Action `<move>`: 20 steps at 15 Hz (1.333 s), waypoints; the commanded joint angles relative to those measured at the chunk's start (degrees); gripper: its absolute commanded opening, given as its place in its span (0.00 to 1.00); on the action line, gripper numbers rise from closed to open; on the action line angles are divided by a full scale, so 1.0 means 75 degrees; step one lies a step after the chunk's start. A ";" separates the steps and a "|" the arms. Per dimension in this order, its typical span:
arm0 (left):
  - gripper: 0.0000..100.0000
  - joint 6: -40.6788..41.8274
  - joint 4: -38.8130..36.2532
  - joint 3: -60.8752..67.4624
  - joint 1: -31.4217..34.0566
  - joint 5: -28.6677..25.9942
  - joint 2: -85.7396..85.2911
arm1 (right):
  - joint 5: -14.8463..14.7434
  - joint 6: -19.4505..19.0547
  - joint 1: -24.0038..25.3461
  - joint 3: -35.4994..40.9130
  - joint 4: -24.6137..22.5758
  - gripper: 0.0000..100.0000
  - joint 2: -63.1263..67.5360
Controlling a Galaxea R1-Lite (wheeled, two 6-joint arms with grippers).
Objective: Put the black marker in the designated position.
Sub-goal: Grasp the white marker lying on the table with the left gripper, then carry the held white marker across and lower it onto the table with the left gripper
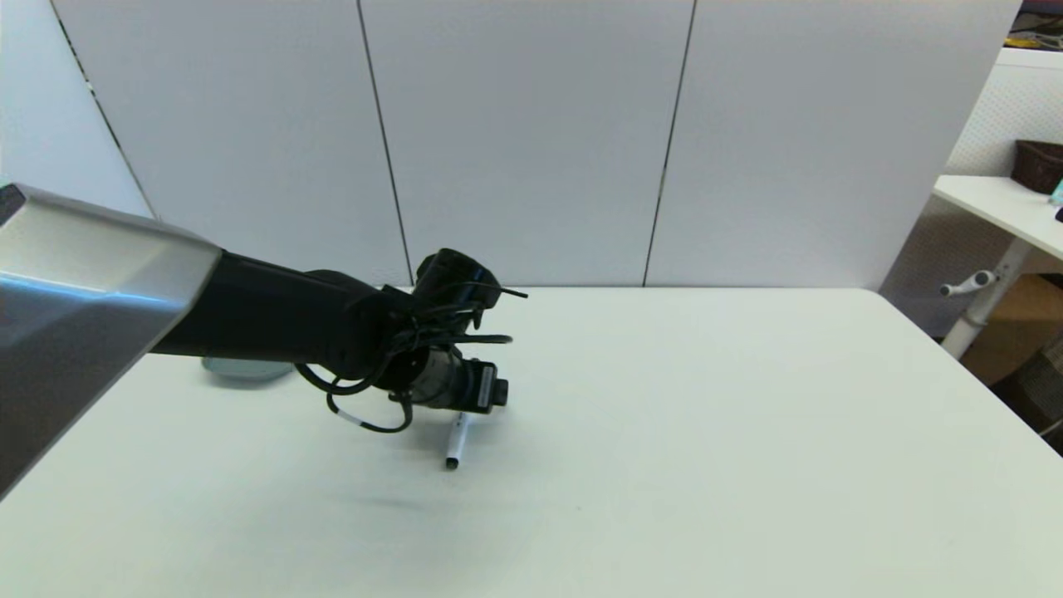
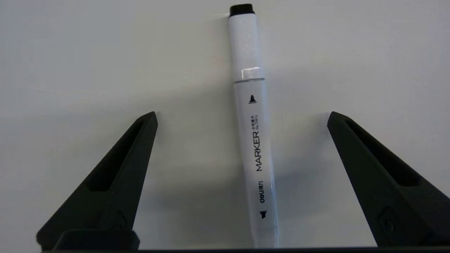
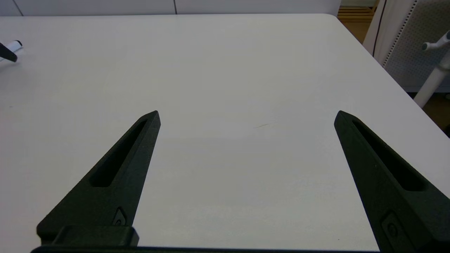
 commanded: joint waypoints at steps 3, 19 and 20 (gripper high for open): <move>1.00 -0.0013 0.0019 -0.0037 -0.0007 0.0013 0.0144 | 0.0002 0.0000 0.0001 0.0000 -0.0003 1.00 0.0000; 0.00 0.0057 0.1484 -0.1291 0.0169 0.0154 -0.0923 | 0.0002 0.0000 0.0001 0.0000 -0.0003 1.00 0.0000; 0.00 0.0128 0.1707 -0.1396 0.0356 0.0177 -0.1169 | 0.0002 0.0000 0.0001 0.0000 -0.0003 1.00 0.0000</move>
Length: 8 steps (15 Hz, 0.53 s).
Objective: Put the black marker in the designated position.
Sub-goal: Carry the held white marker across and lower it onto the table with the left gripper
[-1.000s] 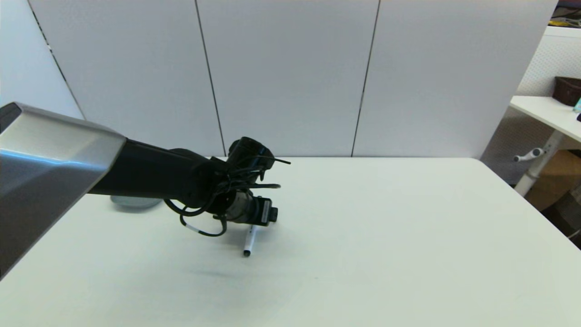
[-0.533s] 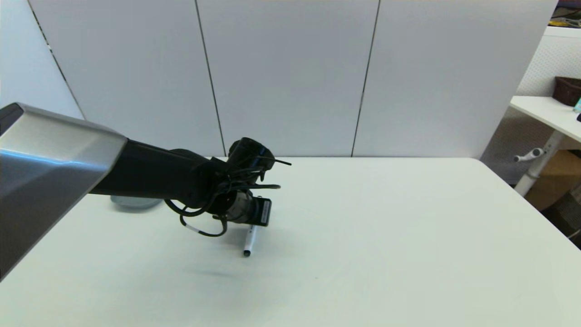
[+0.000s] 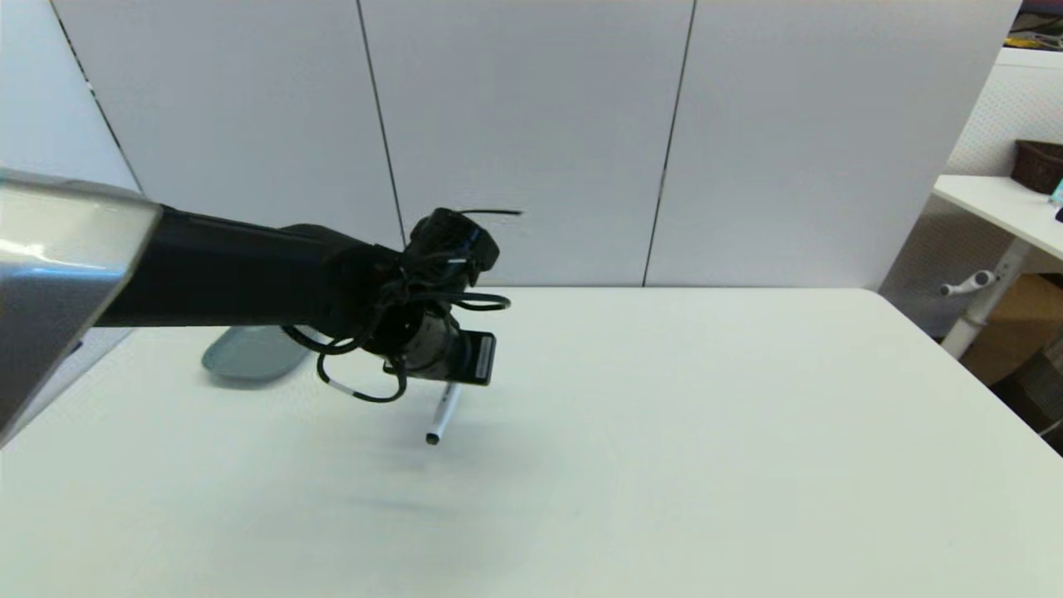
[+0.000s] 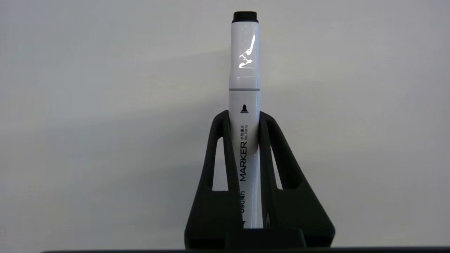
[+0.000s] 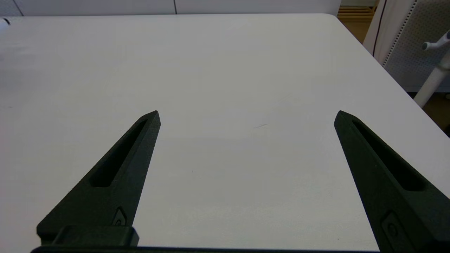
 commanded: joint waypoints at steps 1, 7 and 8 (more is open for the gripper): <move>0.00 0.0438 0.0828 -0.0351 0.0716 0.0113 -0.1121 | 0.0002 0.0000 0.0001 0.0000 -0.0003 1.00 0.0000; 0.00 0.3134 0.0699 0.0024 0.3400 -0.1035 -0.1180 | 0.0002 0.0000 0.0001 0.0000 -0.0003 1.00 0.0000; 0.00 0.3122 0.0289 0.0188 0.3482 -0.1082 -0.0957 | 0.0002 0.0000 0.0001 0.0000 -0.0003 1.00 0.0000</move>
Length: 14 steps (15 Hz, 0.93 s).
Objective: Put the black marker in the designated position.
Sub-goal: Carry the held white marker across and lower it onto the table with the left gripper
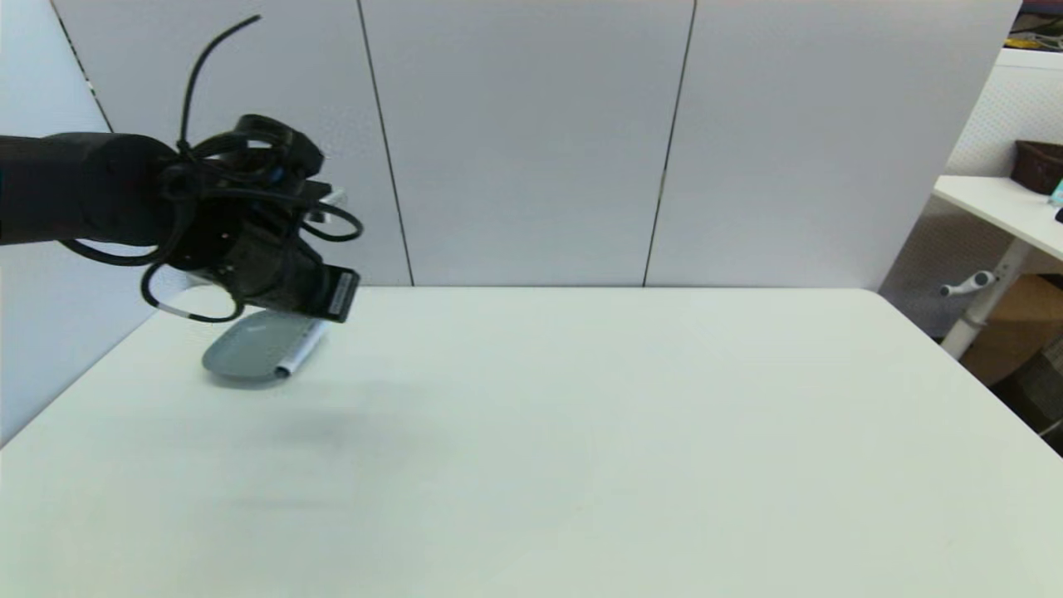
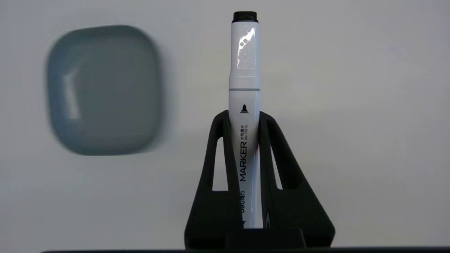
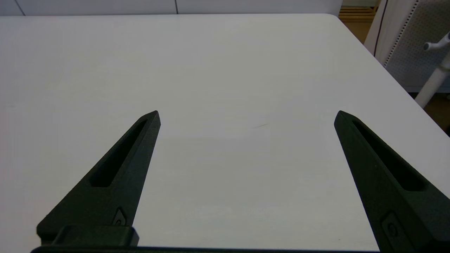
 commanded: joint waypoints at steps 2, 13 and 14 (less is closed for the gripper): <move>0.00 0.0308 -0.1585 0.0542 0.0904 -0.0647 0.0929 | 0.0002 0.0003 0.0001 0.0000 -0.0003 1.00 0.0000; 1.00 0.0273 -0.1924 0.0471 0.0869 -0.0998 0.1738 | 0.0002 0.0003 0.0001 0.0000 -0.0003 1.00 0.0000; 1.00 0.0273 -0.1924 0.0471 0.0869 -0.0987 0.1738 | 0.0002 0.0003 0.0001 0.0000 -0.0003 1.00 0.0000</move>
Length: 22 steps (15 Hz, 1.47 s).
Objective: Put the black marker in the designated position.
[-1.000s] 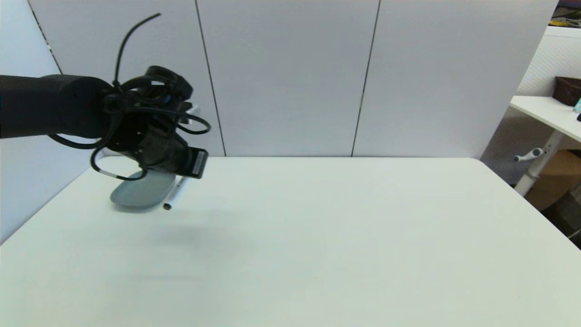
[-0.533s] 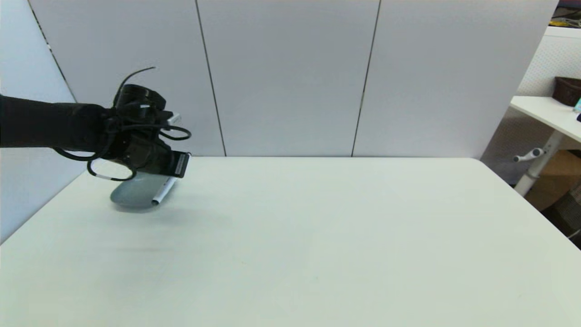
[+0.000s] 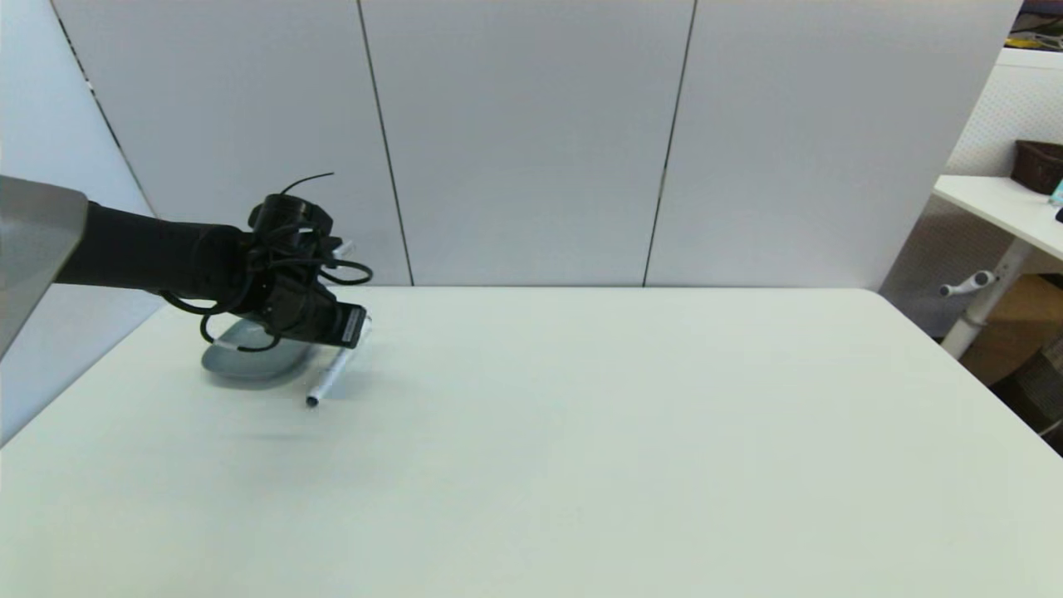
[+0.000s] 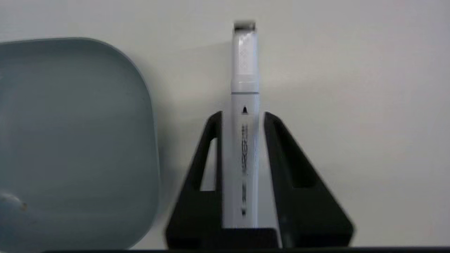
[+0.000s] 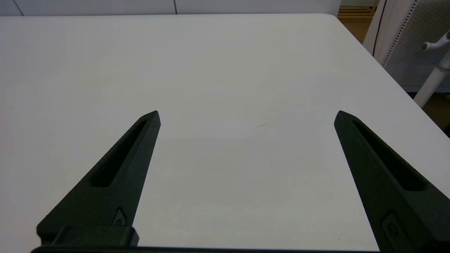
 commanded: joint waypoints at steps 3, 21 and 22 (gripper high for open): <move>1.00 -0.0007 -0.0003 -0.0129 0.0003 0.0010 0.0045 | -0.0001 0.0000 0.0001 0.0000 -0.0003 1.00 0.0000; 1.00 0.0732 -0.1011 0.9141 0.0120 0.0479 -1.3162 | -0.0001 0.0000 0.0001 0.0000 -0.0003 1.00 0.0000; 1.00 0.0685 -0.1175 0.9609 0.0425 -0.0072 -1.3549 | -0.0001 0.0000 0.0001 0.0000 -0.0003 1.00 0.0000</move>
